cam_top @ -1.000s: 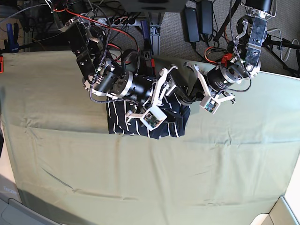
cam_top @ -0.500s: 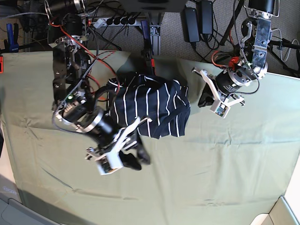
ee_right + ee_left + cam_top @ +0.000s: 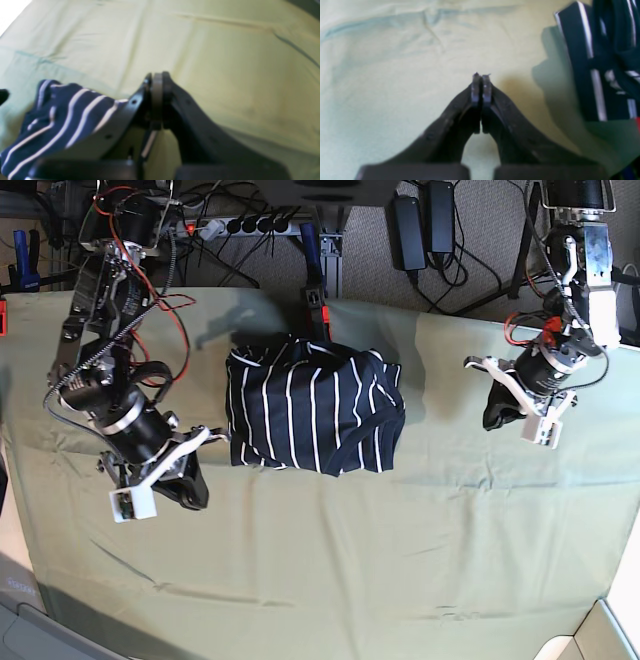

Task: Fold the T-shirt properly
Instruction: 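Grasp the folded bundle's sides with both grippers and rotate it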

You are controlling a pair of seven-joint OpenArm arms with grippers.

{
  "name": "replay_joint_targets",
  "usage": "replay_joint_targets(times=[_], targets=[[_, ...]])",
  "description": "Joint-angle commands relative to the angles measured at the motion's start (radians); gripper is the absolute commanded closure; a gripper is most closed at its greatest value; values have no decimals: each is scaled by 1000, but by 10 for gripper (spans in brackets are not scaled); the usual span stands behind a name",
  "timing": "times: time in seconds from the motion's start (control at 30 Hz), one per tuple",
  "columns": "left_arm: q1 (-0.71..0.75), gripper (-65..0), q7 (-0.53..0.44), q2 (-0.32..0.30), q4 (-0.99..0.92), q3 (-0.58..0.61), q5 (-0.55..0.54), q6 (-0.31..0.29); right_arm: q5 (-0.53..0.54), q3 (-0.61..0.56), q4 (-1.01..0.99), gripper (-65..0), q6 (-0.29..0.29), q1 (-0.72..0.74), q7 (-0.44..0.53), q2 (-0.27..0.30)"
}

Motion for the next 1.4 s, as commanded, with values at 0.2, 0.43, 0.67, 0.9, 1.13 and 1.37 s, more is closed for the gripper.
replay_joint_targets(times=[0.2,0.43,0.67,0.9,1.13,1.37], targets=[[11,0,81,-8,37,-68,-183,-105,55,43,-13,0,71,-4,57,64],[127,0,84,-8,137,-64,-196,-153,48,39,-204,0,71,89,102,89],[193,0,83,-8,149,-33,-201,-154,47,-84,-428,0,71,264,102,88],[188,0,43,-8,149,130,-117,-153,-28,-333,-555,0,71,372,101,88],[145,0,-23,13,145,270,-13,-144,-54,-376,-568,0,71,380,98,88],[11,0,-24,81,56,351,138,-59,-65,-377,-568,0,71,375,20,89]])
